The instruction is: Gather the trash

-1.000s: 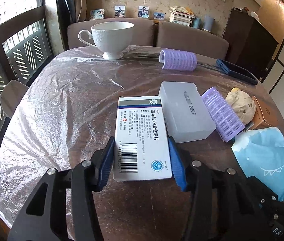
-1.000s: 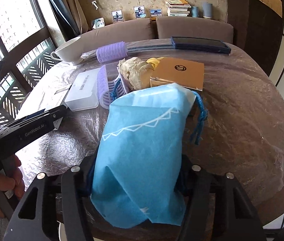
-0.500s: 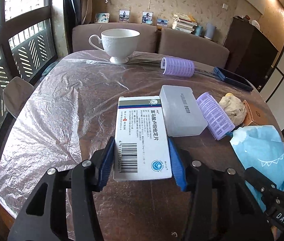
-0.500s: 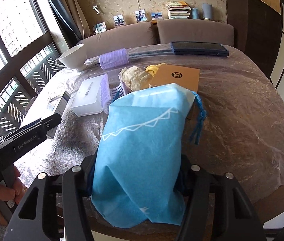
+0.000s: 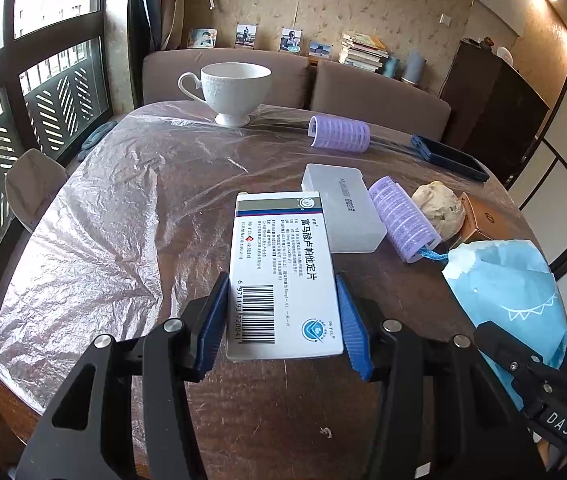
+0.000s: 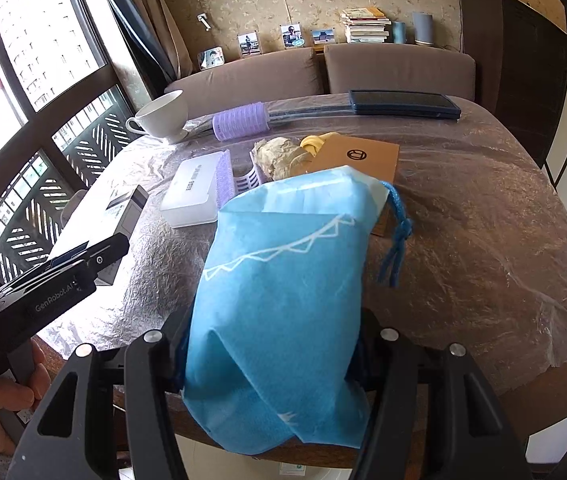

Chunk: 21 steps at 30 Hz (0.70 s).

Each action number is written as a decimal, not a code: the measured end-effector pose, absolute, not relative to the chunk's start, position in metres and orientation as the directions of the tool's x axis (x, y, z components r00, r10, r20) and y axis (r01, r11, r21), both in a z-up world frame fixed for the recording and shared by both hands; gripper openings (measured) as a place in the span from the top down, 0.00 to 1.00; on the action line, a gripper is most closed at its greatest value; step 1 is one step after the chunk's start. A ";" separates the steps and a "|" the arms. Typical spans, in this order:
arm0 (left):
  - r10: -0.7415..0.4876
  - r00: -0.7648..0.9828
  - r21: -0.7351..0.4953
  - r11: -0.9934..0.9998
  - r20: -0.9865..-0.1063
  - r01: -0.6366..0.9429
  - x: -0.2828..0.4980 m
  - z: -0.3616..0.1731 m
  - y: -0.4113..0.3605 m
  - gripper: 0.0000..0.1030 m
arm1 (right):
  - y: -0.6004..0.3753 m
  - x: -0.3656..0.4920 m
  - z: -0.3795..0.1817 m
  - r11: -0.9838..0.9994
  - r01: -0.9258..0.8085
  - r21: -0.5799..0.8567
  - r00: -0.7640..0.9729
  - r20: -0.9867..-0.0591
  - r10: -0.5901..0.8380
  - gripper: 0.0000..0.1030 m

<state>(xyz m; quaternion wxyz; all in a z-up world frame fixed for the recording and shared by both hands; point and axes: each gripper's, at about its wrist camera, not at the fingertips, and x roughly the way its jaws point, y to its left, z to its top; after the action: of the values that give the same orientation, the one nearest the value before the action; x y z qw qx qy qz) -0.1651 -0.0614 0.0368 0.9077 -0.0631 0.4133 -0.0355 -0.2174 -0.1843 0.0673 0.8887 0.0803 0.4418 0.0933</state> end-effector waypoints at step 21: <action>-0.094 0.673 -0.134 0.991 -0.734 -0.008 -0.203 0.043 -0.080 0.49 | -0.198 -0.244 0.070 0.961 -0.134 0.242 0.588 -0.761 0.274 0.45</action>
<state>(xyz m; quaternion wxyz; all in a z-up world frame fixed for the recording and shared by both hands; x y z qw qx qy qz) -0.2030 -0.0800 0.0430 0.9124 -0.0631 0.4038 -0.0235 -0.2438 -0.1979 0.0698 0.8875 0.0793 0.4390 0.1150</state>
